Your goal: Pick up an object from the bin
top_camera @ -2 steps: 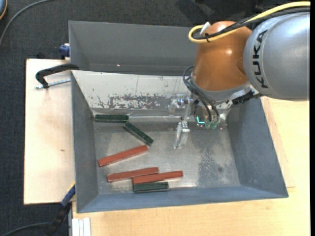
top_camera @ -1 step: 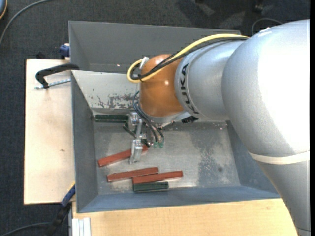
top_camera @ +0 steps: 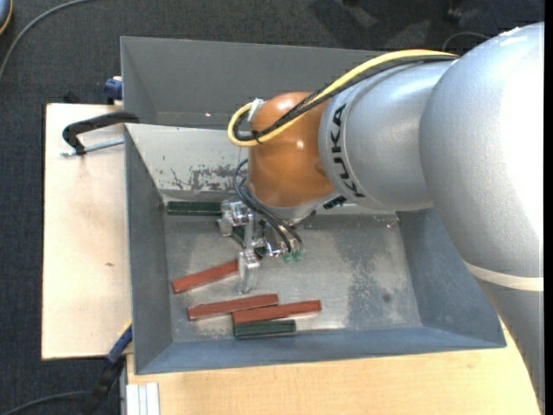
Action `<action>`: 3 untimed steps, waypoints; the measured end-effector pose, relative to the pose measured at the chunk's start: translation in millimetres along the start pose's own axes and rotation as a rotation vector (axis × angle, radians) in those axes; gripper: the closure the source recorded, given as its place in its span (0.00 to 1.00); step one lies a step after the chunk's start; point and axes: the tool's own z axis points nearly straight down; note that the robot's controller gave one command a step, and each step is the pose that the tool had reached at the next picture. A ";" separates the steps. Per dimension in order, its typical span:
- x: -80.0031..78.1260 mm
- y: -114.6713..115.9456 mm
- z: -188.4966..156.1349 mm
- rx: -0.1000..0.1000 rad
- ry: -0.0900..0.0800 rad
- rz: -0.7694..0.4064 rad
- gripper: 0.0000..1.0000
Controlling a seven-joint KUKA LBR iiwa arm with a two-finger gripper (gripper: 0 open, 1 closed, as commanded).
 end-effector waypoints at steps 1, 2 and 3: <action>7.0 -3.1 -9.5 0.000 0.001 0.004 0.00; 10.1 -5.9 32.9 0.000 0.004 -0.046 0.00; 8.8 -5.2 31.3 0.000 0.001 -0.045 0.00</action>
Offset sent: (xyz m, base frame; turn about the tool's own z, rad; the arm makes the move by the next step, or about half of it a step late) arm -0.0069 -0.0057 0.0078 0.0039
